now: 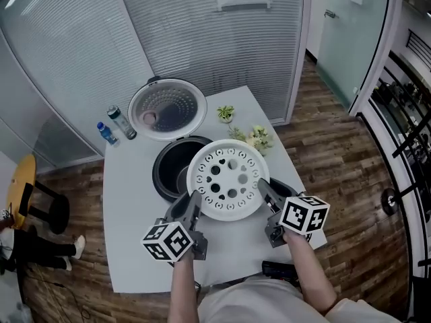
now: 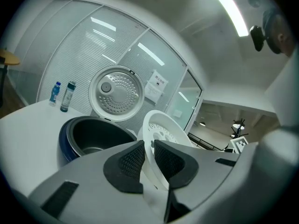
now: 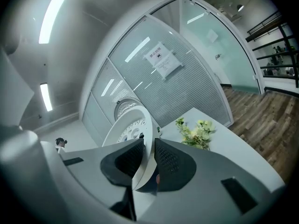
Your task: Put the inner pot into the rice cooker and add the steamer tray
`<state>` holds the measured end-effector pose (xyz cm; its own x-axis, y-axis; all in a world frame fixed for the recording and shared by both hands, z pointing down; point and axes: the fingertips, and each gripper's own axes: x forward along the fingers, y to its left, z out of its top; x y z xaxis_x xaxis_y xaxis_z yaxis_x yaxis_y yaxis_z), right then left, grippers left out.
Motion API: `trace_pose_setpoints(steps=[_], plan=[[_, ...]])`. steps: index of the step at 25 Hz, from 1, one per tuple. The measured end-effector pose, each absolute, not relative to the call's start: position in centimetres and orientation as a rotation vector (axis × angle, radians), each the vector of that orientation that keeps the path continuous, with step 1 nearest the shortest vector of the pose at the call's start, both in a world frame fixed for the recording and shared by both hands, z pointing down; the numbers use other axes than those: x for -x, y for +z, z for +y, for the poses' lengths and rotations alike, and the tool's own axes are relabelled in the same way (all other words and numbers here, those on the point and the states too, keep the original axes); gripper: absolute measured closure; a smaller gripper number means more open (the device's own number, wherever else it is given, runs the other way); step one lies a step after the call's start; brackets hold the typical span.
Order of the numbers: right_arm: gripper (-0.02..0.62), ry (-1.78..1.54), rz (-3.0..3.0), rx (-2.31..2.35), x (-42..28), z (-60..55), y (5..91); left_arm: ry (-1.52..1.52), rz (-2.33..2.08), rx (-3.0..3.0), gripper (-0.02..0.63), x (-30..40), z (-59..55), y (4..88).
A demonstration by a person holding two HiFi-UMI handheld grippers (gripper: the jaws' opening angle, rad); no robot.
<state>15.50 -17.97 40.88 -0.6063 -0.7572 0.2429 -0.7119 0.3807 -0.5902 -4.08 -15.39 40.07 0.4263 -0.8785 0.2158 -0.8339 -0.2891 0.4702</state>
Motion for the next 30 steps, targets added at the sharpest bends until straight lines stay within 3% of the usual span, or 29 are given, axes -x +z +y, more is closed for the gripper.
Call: trace_pose_setpoints(steps=[30], plan=[[0.505, -1.067, 2.720, 1.172, -3.9, -23.4, 39.8, -0.153, -1.580, -2.007, 0.535, 15.1, -18.3, 40.3]])
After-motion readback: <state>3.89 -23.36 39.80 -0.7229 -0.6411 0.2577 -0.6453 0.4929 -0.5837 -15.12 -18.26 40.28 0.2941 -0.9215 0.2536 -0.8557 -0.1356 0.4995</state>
